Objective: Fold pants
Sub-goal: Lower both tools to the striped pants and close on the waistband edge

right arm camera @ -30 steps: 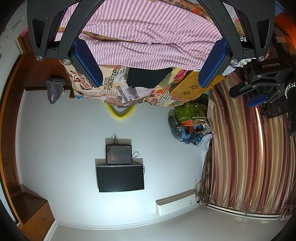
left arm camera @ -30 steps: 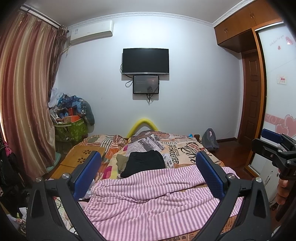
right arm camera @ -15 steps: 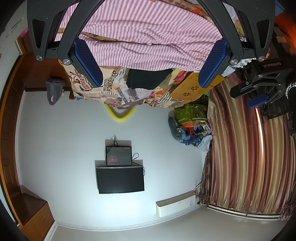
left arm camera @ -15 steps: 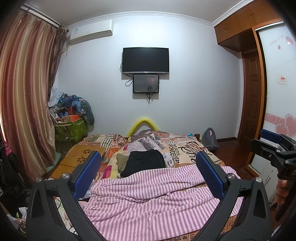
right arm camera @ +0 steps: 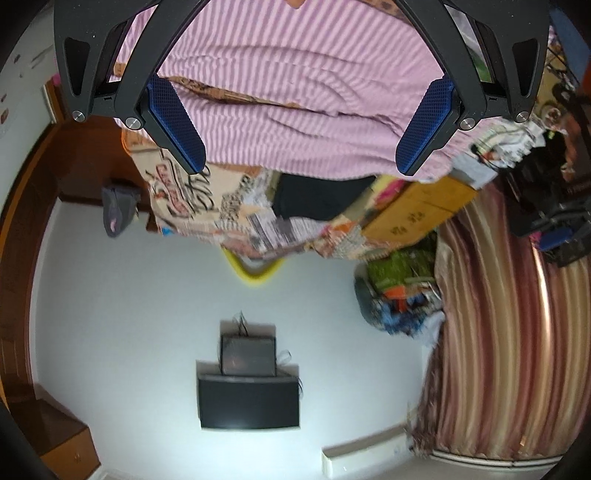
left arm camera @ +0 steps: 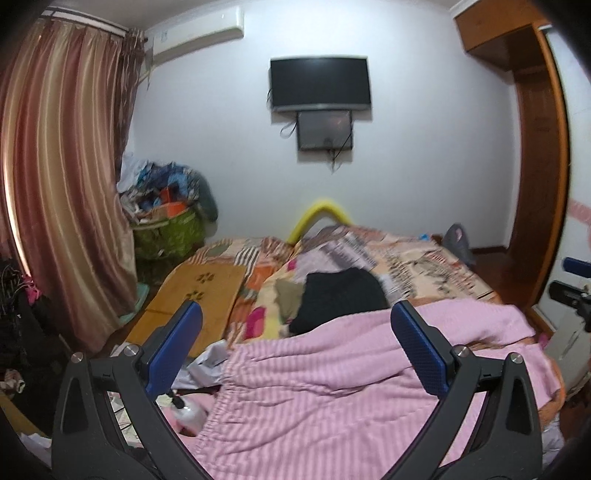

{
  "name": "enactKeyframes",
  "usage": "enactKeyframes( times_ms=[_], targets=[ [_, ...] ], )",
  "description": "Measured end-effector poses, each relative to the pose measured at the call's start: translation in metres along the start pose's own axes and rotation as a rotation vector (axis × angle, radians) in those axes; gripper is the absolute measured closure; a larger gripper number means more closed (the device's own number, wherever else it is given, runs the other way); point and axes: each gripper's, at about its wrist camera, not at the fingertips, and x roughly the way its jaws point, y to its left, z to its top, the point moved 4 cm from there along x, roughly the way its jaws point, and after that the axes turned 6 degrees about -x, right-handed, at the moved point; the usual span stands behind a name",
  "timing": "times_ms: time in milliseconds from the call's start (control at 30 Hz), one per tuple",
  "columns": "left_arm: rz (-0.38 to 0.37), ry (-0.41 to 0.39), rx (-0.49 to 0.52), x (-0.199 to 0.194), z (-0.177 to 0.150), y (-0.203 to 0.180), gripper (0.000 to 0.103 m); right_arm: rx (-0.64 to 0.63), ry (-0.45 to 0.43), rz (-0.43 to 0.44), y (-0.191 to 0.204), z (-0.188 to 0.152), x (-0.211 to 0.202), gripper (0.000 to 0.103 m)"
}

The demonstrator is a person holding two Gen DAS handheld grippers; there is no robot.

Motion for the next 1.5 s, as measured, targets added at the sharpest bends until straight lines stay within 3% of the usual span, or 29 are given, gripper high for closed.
enactKeyframes(
  times_ms=[233,433,600,800,967,1167,1500],
  targets=[
    [0.05,0.132,-0.03,0.094,-0.001,0.057,0.0,0.003,0.14,-0.037,-0.029,-0.015,0.056,0.0],
    [0.127,0.226,-0.087,0.179,-0.012,0.101,0.0,0.007,0.192,-0.026,-0.048,-0.015,0.099,0.0],
    [0.161,0.373,-0.138,0.262,-0.042,0.132,0.0,-0.027,0.243,-0.028,-0.06,-0.016,0.152,0.0],
    [0.222,0.488,-0.134,0.331,-0.081,0.154,0.0,-0.063,0.339,-0.028,-0.07,-0.031,0.215,0.001],
    [0.204,0.593,-0.176,0.366,-0.109,0.166,0.001,-0.068,0.425,-0.002,-0.075,-0.049,0.262,0.001],
    [0.177,0.684,-0.147,0.396,-0.133,0.161,0.008,-0.117,0.502,0.04,-0.074,-0.065,0.313,0.001],
    [0.084,0.823,-0.135,0.416,-0.166,0.151,0.018,-0.233,0.591,0.129,-0.065,-0.082,0.359,0.007]
  ],
)
